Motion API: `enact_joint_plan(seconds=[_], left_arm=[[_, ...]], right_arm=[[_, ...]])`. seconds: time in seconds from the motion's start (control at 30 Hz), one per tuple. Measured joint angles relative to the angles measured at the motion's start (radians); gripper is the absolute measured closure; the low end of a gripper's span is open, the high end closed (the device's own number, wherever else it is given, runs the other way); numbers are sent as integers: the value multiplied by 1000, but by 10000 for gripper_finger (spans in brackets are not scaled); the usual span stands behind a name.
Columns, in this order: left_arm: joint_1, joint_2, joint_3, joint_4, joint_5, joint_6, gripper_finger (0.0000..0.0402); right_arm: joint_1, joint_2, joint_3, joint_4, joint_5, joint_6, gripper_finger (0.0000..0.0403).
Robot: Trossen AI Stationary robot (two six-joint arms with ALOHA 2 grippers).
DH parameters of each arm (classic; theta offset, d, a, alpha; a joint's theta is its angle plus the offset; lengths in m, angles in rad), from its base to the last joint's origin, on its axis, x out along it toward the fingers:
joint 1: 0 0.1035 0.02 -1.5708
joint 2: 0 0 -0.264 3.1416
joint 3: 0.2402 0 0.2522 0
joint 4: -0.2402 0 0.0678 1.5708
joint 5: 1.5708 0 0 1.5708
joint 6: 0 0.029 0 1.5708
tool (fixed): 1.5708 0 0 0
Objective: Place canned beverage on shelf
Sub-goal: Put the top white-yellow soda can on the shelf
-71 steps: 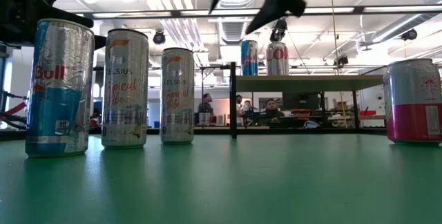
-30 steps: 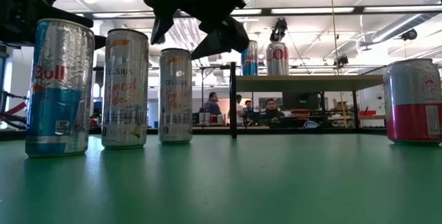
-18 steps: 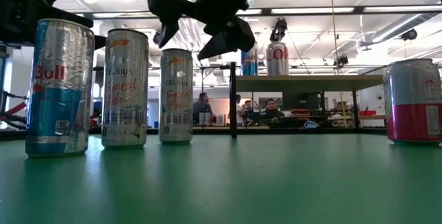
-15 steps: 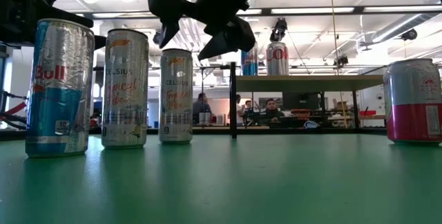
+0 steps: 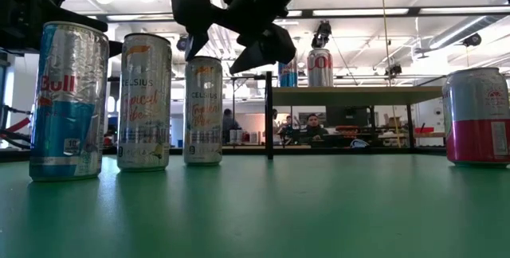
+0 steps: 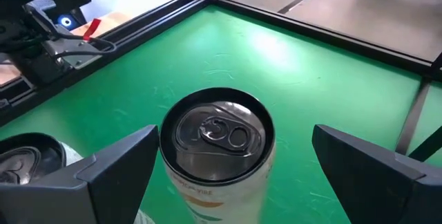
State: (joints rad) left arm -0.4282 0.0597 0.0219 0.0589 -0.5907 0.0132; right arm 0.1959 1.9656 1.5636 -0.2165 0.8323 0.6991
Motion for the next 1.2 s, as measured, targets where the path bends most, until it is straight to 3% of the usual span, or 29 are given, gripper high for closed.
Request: enact_joint_plan(seconds=[0.8,0.97,1.2], left_arm=[[0,0,0,0,0,0,41],[0,0,0,0,0,0,41],[0,0,0,0,0,0,41]], right_arm=[[-52,0,-28,66,-81,-3,32],[-52,0,-28,68,-82,0,70],[-42,0,-29,66,-78,3,156]])
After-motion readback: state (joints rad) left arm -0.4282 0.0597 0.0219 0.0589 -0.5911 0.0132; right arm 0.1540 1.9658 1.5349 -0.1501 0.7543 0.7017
